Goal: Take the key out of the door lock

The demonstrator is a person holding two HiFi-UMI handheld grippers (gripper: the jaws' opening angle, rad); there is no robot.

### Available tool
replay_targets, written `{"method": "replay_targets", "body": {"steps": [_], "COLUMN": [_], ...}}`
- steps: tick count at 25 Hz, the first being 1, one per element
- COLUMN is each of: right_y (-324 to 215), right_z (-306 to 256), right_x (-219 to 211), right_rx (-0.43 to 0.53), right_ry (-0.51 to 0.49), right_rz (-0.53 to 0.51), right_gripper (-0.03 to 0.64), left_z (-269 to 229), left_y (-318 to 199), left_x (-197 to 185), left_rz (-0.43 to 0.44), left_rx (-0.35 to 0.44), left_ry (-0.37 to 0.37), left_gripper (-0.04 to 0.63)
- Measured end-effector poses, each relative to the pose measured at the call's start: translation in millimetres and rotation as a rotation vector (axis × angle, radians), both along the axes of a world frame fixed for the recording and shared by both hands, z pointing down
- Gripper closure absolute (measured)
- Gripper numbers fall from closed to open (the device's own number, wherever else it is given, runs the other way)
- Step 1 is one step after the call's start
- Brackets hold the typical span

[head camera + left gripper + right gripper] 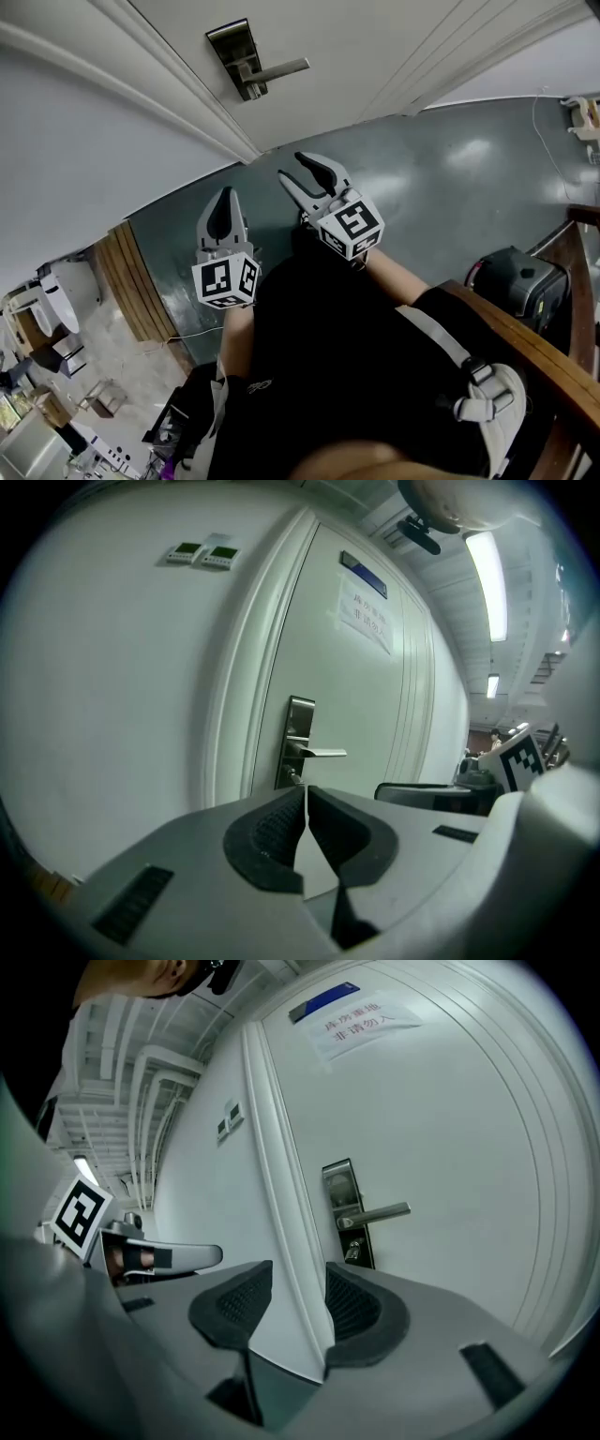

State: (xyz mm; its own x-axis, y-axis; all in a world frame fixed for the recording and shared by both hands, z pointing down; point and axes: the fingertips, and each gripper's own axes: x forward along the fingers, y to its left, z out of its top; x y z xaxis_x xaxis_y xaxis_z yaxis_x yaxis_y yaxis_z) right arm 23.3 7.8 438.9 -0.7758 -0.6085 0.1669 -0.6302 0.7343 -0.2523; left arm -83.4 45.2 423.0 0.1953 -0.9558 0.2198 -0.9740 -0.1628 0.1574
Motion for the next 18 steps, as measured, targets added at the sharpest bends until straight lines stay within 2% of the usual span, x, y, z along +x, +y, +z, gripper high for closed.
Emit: {"method": "replay_targets", "body": {"steps": [4,11,18], "right_y": [-23,-43,-66], "right_z": [14,35,38], "right_x": [5,-6,-29], "right_rx": [-0.069,-0.149,-0.143], "right_ry": [-0.054,-0.1,-0.078], "right_rz": [0.018,-0.004,-0.004], "right_gripper": [0.44,0.451,0.455], "left_z": [17,32,37], "left_y": [-28,-50,-73], "left_x": [3,1,-17], "left_rz": [0.017,0.01,0.011], "left_rx": [-0.053,-0.082,-0.092], "left_ry": [0.001,-0.015,-0.011], "left_gripper": [0.566,0.566,0.566]}}
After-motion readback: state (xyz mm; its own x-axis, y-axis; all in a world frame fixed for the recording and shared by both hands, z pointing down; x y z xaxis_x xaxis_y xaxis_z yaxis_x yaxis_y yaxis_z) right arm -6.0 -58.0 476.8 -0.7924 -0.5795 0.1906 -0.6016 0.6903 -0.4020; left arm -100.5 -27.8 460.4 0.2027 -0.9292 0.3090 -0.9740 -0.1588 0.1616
